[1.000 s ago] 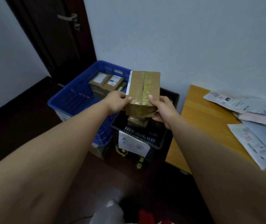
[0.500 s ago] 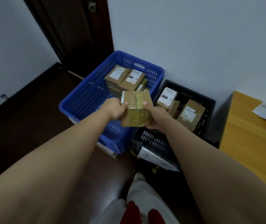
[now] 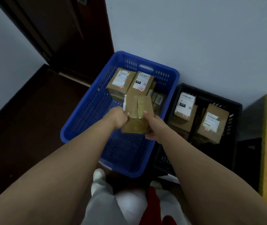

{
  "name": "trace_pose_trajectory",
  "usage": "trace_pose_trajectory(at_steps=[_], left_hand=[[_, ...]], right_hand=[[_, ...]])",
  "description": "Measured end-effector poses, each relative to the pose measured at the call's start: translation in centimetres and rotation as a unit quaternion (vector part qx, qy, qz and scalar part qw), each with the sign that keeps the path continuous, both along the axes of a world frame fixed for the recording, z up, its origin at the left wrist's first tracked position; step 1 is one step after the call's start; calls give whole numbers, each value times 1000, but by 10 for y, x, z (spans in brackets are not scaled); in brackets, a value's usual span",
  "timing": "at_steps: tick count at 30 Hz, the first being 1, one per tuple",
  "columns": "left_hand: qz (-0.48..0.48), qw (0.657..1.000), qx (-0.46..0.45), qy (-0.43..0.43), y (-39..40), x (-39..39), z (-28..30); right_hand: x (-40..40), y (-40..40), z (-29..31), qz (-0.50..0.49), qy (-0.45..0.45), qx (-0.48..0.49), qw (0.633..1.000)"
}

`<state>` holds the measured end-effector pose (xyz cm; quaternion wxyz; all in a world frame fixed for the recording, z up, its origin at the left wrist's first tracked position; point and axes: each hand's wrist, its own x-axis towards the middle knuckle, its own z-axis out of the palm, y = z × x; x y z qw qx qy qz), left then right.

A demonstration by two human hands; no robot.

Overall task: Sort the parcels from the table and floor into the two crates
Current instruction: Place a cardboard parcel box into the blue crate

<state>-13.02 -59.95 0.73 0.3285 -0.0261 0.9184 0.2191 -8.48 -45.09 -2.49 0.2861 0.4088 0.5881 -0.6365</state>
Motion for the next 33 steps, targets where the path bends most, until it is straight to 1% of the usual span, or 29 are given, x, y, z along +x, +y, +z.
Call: trace_pose_trajectory(at_steps=[2,4,7,12,14,18,21,25,26,27,28,29,30,31,32,33], left_hand=[[-31,999,6,-19,-12,-17,-17],[-65,997,8,-39,-24,-29,-36],[-117,991,11,-64,-35,-41,-63],[-203,975,18,-86,-23,-57,-101],[-216,972,30,-91,-14,-63,-117],[-227,969,43,-87,-3,-80,-154],[-244,966,44,-74,-3,-96,-186],[-263,961,47,-67,-9,-114,-223],[-267,961,55,-46,-12,-118,-230],[-272,960,65,10,-14,-122,-235],[-282,952,75,97,-14,-126,-239],[-297,931,87,192,-12,-132,-241],[-318,904,93,268,-8,-138,-243],[-344,882,93,310,-2,-146,-244],[-375,869,79,312,5,-153,-245],[-404,869,56,281,11,-161,-245]], right_hand=[[-6,-20,-15,-86,-18,-26,996],[-9,-43,-33,-185,-31,-41,981],[-7,-69,-63,-304,-51,-42,950],[-3,-81,-105,-456,-57,-32,887],[-8,-80,-119,-489,-51,-39,870],[-31,-80,-154,-527,-39,-48,848],[-46,-80,-184,-544,-31,-27,838],[-53,-86,-220,-564,-6,-37,825],[-52,-88,-227,-569,3,-44,821],[-51,-90,-233,-574,15,-50,817],[-50,-93,-238,-577,24,-52,814],[-49,-95,-243,-581,30,-51,812],[-48,-97,-247,-587,36,-49,807],[-47,-99,-250,-592,41,-49,804],[-47,-102,-252,-595,47,-49,801],[-48,-106,-253,-599,51,-47,798]])
